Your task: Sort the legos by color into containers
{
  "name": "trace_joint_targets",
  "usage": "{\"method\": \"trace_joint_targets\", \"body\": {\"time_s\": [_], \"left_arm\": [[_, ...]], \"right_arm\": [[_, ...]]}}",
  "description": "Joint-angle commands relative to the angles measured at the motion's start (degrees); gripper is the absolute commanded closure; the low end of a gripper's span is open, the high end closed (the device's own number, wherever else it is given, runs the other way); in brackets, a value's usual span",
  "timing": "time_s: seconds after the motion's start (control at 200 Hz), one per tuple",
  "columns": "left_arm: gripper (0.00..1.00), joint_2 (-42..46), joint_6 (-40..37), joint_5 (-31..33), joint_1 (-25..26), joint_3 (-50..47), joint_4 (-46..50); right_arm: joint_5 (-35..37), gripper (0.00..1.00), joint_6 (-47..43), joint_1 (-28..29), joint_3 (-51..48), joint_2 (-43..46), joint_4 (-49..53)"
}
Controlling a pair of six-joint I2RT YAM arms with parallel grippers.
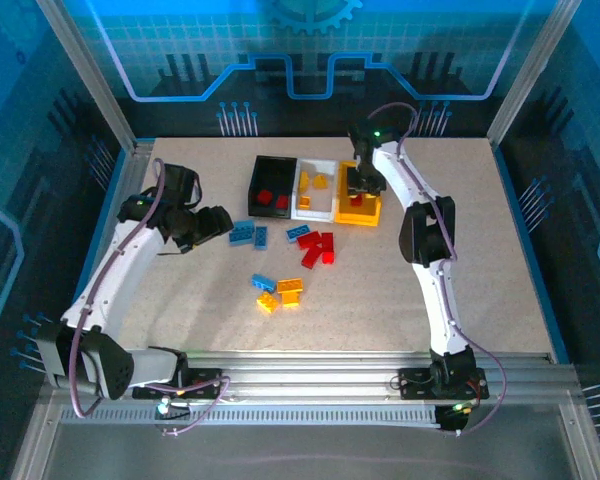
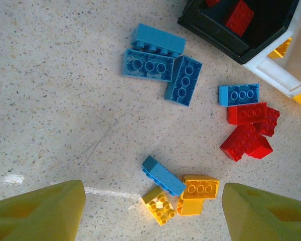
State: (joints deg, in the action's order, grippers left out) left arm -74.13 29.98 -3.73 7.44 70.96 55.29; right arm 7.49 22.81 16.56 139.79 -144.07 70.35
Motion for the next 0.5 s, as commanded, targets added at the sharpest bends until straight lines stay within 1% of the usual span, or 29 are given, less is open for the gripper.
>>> {"method": "trace_joint_targets", "body": {"time_s": [0.0, 0.15, 0.265, 0.395, 0.49], "left_arm": [[0.27, 1.68, -0.72, 0.22, -0.2, -0.82, 2.22], [0.27, 1.7, -1.62, 0.5, -0.15, -1.03, 3.12], [0.27, 1.87, -1.76, 0.31, -0.15, -1.74, 3.11], [0.27, 1.79, -1.57, -0.06, -0.15, -2.58, 2.76], [0.27, 1.54, -1.67, -0.23, -0.24, -2.69, 2.72]], "right_arm": [[3.03, 0.58, -0.75, 0.73, 2.24, -1.6, 1.32], [3.88, 0.56, -0.74, 1.27, 3.37, -3.48, 0.26], [4.82, 0.5, -0.34, 1.36, 4.56, -4.61, 0.19], [5.0, 0.49, -0.39, 1.35, 4.83, -5.56, -0.29], [4.82, 0.52, 0.0, 1.32, 4.91, -6.21, -0.74]]}}
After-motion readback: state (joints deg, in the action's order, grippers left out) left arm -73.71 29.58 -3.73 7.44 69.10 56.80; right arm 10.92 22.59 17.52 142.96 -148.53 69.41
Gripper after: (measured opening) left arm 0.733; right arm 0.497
